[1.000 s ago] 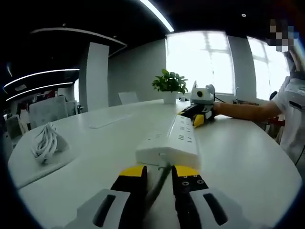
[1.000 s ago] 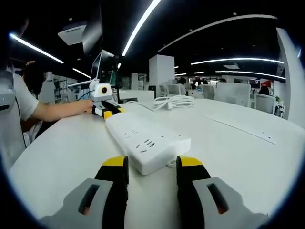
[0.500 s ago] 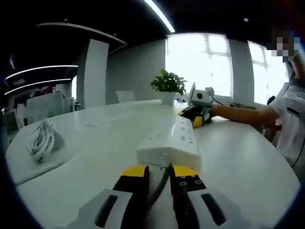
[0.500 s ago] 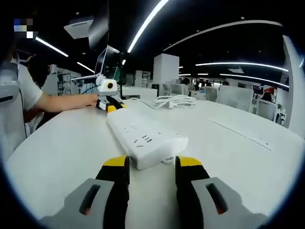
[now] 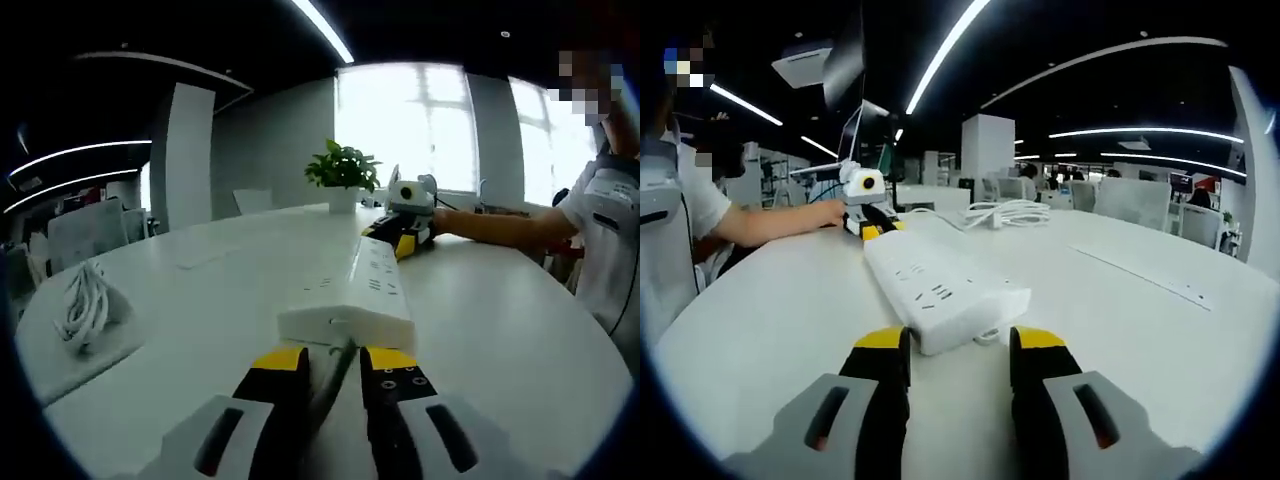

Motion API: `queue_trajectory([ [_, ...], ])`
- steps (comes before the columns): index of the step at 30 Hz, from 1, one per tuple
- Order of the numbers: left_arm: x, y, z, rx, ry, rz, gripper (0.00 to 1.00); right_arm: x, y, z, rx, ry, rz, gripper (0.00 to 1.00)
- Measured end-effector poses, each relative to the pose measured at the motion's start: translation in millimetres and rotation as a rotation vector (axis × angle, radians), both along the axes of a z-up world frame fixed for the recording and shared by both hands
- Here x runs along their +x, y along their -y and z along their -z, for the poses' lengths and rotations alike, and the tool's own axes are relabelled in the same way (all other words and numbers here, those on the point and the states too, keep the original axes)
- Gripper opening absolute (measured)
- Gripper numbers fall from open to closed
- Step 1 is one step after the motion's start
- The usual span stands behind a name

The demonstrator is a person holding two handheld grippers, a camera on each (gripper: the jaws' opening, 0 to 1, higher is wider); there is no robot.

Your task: Straighten the power strip on the desk, plug the charger into it

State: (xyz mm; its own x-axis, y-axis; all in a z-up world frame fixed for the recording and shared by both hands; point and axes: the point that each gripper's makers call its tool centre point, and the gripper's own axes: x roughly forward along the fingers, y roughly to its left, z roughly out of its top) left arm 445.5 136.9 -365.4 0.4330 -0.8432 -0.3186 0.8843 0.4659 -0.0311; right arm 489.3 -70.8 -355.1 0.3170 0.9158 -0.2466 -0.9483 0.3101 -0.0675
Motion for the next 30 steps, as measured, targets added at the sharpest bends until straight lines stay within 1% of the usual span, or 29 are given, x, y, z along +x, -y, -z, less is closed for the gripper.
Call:
queue_trajectory([
  [5,5.7,-2.4,-0.3,0.005,-0.007,-0.002,0.24,0.7,-3.1,0.8,-0.008,-0.002,-0.002,0.39],
  [7,5.8,-2.3,-0.4,0.004,-0.013,0.003,0.24,0.4,-3.7,3.1,-0.019,-0.007,-0.001,0.39],
  [12,5.9,-1.5,-0.8,0.003,-0.022,0.011,0.24,2.4,-5.0,2.8,-0.017,0.0,-0.007,0.39],
  [14,6.8,-2.1,-1.8,-0.001,-0.03,0.017,0.24,-3.0,-8.8,3.9,-0.018,-0.012,-0.035,0.38],
  [16,7.2,-2.5,-2.3,-0.009,-0.036,0.019,0.24,-4.5,-10.9,3.8,-0.02,-0.007,-0.043,0.38],
  [23,7.3,-2.4,-4.0,-0.011,-0.033,0.014,0.24,-1.1,-10.4,2.9,-0.019,-0.007,-0.034,0.39],
  [27,5.2,-1.5,-2.7,0.019,-0.02,0.012,0.26,-0.2,-9.8,2.4,-0.019,-0.006,-0.031,0.39],
  [30,5.0,-4.4,-4.6,0.039,-0.01,0.003,0.28,0.6,-9.7,2.2,-0.019,-0.006,-0.028,0.39],
])
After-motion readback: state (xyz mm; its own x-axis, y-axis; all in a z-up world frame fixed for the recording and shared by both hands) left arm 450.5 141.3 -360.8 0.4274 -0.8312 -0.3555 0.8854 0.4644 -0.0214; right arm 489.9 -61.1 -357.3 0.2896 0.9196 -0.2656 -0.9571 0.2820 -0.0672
